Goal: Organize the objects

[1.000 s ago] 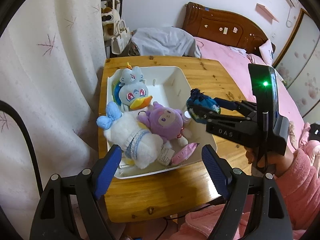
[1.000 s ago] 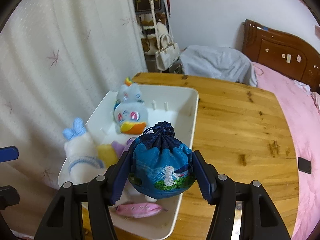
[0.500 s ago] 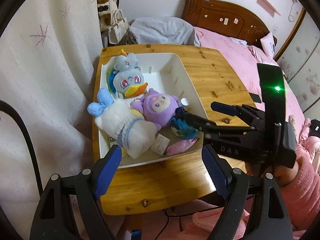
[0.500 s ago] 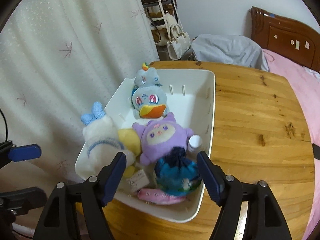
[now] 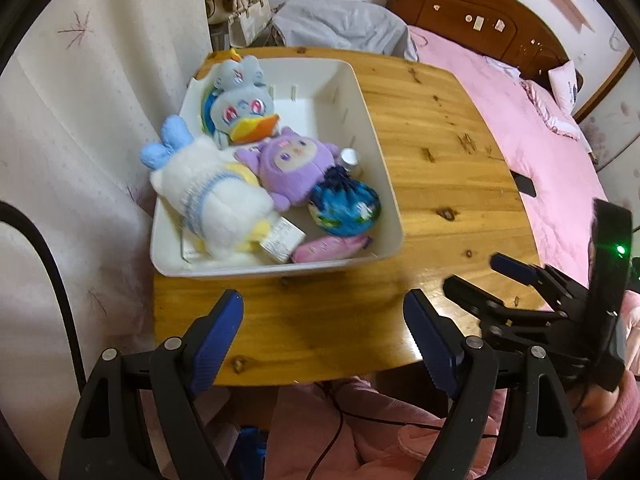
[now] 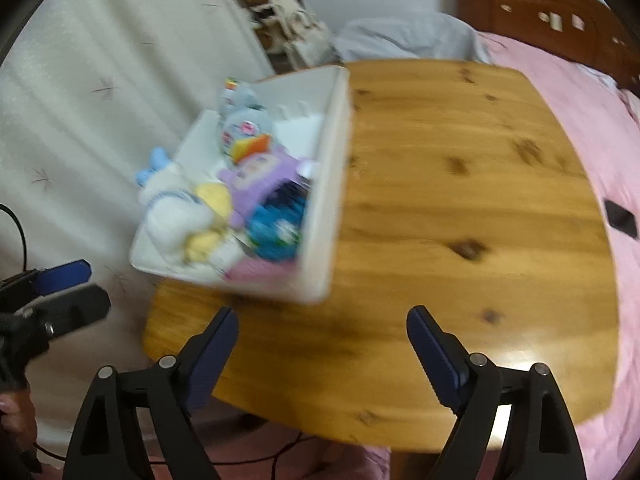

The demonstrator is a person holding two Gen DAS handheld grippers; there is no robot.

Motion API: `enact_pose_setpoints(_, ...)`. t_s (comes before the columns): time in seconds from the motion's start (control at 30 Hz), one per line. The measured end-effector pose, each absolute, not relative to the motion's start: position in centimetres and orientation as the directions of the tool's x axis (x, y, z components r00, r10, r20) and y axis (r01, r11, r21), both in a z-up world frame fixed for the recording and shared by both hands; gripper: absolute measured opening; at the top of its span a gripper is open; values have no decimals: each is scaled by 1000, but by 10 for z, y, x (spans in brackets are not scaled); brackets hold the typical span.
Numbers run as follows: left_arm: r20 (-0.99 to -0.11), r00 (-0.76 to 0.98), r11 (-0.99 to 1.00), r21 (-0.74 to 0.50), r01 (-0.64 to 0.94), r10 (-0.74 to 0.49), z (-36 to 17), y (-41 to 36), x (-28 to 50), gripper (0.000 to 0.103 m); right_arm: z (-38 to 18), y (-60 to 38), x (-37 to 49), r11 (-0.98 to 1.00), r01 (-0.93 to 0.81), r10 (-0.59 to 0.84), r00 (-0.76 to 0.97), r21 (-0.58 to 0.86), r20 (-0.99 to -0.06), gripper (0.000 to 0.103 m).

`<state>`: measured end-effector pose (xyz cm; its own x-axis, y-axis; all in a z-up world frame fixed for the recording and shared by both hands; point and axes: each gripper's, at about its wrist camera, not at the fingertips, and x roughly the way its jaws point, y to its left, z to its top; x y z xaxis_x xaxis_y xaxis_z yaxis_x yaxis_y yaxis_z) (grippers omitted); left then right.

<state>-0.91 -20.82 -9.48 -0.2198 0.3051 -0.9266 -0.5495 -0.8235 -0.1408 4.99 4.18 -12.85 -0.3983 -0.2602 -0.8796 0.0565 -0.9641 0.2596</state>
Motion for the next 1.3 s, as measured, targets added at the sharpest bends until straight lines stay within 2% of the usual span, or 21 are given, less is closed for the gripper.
enact_pose_setpoints(0.17,-933,-211,-819,-131,-558,293,-95,-184,7,85,-112,76,71,-975,-24,-192,-407,221,-893,99)
enact_pose_setpoints(0.33,-920,-221,-810,-148,-567,323,-78,-160,21,92,-77,103,81,-982,-60,-131,-453,177,-882,103)
enact_pose_setpoints(0.53,-891,-285,-824,-151,-547,353,-46,-140,24,100,-41,127,81,-981,-85,-120,-448,176,-886,103)
enact_pose_setpoints(0.7,-874,-342,-859,-147,-490,345,-25,-137,18,102,-19,140,81,-965,-102,-171,-456,242,-873,103)
enact_pose_setpoints(0.77,-863,-380,-876,-134,-464,333,-17,-140,18,102,-13,142,82,-959,-106,-188,-461,264,-867,103)
enact_pose_setpoints(0.87,-830,-461,-888,-86,-451,314,-5,-142,25,102,-3,138,86,-970,-100,-144,-492,220,-859,103)
enact_pose_setpoints(1.13,-794,-548,-911,-18,-412,263,-1,-148,39,102,7,131,90,-973,-30,-169,-571,227,-803,103)
enact_pose_setpoints(1.3,-753,-617,-932,14,-363,229,6,-155,48,102,6,126,88,-978,-7,-167,-576,209,-800,103)
